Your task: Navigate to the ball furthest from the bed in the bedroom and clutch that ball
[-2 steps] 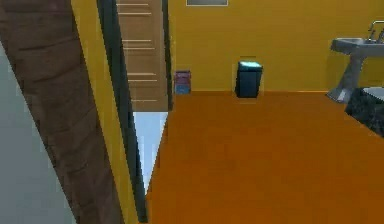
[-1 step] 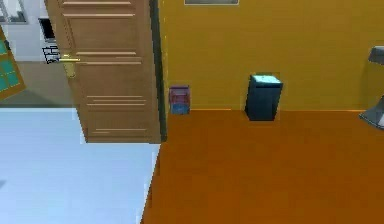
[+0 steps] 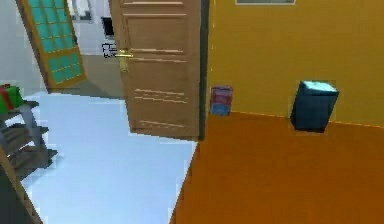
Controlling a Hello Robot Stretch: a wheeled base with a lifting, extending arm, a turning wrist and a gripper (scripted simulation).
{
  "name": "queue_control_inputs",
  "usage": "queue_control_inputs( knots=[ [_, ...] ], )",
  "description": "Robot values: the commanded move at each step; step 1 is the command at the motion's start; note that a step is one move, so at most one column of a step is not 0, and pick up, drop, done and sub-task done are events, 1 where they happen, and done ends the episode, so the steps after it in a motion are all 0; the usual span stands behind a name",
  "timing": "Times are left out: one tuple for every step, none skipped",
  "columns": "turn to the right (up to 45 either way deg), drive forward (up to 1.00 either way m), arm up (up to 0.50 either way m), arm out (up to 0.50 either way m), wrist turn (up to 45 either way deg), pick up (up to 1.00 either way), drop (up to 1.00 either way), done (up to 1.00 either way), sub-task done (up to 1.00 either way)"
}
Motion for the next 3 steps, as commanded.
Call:
queue_control_inputs(
  knots=[
    [0.0,0.60,0.00,0.00,0.0,0.00,0.00,0.00,0.00],
    [-36.0,0.00,0.00,0.00,0.0,0.00,0.00,0.00,0.00],
    [-3.0,0.00,0.00,0.00,0.0,0.00,0.00,0.00,0.00]
  ],
)
